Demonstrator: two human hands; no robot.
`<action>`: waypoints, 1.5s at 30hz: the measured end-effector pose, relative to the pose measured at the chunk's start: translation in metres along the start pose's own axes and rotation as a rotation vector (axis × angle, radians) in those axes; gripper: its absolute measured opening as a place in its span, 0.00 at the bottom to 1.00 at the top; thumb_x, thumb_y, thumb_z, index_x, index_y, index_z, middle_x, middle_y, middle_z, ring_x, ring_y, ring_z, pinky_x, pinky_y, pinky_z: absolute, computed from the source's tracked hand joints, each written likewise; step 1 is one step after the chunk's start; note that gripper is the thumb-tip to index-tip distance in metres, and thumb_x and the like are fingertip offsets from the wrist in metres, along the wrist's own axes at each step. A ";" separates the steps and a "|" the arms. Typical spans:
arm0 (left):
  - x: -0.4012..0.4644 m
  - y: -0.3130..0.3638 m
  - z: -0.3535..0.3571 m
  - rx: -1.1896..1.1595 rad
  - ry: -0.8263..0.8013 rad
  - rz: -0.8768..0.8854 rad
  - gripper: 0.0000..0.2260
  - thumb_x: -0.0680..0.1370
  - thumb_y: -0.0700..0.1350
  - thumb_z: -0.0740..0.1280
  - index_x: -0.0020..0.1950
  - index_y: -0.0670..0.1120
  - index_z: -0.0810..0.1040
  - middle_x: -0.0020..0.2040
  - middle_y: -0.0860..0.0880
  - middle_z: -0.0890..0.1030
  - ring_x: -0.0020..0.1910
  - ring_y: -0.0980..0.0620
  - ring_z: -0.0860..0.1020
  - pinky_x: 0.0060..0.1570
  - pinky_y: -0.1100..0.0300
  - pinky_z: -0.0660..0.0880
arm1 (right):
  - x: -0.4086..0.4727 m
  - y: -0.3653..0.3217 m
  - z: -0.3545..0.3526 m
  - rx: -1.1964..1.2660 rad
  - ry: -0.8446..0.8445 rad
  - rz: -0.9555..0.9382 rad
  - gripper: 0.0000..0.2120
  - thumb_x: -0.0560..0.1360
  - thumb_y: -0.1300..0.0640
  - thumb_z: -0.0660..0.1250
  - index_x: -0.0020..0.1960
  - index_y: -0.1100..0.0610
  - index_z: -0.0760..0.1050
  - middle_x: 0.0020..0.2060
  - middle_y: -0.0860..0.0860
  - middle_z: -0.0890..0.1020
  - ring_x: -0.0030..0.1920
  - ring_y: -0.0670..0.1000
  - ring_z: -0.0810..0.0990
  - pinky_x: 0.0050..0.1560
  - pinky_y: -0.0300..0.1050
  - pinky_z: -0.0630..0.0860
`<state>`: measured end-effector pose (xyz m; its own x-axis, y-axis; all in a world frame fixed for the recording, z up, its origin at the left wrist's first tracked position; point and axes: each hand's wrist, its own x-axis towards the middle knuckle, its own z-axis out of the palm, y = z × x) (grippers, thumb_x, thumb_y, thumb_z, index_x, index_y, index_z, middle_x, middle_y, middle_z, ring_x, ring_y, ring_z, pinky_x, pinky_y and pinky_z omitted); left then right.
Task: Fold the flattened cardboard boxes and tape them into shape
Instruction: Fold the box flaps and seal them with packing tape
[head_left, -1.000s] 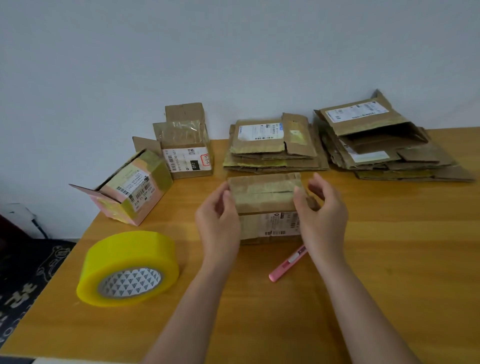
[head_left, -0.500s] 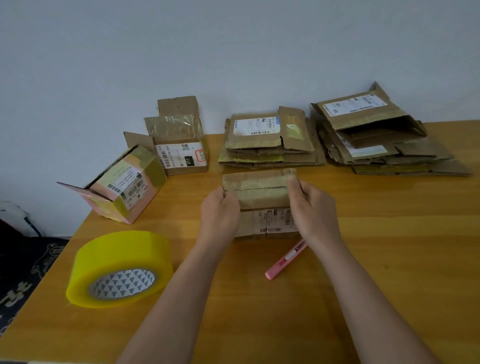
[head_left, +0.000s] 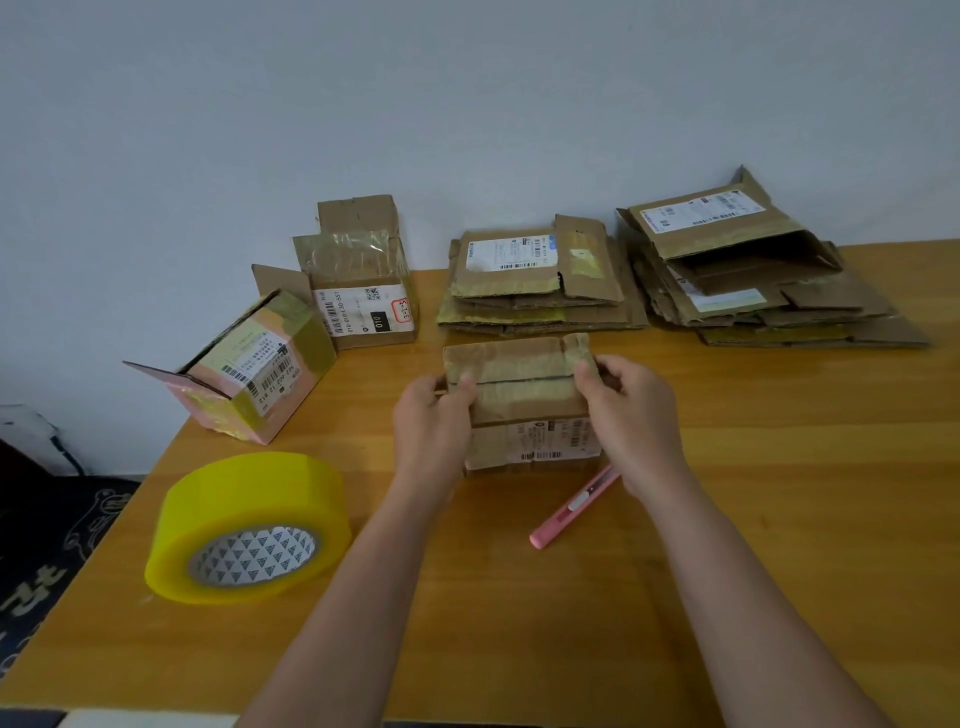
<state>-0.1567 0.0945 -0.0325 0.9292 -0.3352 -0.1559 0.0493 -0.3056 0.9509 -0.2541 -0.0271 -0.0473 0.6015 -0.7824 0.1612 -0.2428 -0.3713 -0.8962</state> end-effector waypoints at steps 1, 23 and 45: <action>0.001 0.000 0.000 0.011 0.018 -0.016 0.08 0.82 0.50 0.62 0.54 0.46 0.75 0.47 0.47 0.81 0.44 0.48 0.82 0.38 0.53 0.81 | 0.002 -0.001 0.001 -0.021 0.017 0.014 0.18 0.82 0.47 0.59 0.40 0.56 0.77 0.33 0.52 0.79 0.35 0.53 0.77 0.32 0.46 0.73; -0.008 -0.009 -0.004 0.035 0.046 0.231 0.04 0.82 0.47 0.62 0.47 0.51 0.73 0.45 0.50 0.81 0.46 0.52 0.80 0.43 0.53 0.81 | -0.010 -0.002 -0.005 -0.136 0.128 -0.178 0.05 0.80 0.55 0.64 0.47 0.56 0.75 0.37 0.48 0.82 0.36 0.44 0.79 0.32 0.32 0.72; -0.012 0.005 0.037 -0.219 -0.238 -0.030 0.28 0.78 0.30 0.63 0.74 0.50 0.65 0.61 0.47 0.74 0.57 0.48 0.78 0.54 0.52 0.80 | -0.002 0.041 -0.050 0.065 0.206 0.149 0.20 0.77 0.65 0.67 0.66 0.51 0.71 0.57 0.46 0.76 0.61 0.49 0.75 0.60 0.44 0.74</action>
<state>-0.1818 0.0639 -0.0361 0.8157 -0.5356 -0.2184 0.1768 -0.1286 0.9758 -0.3027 -0.0657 -0.0634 0.3930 -0.9141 0.1000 -0.2640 -0.2164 -0.9399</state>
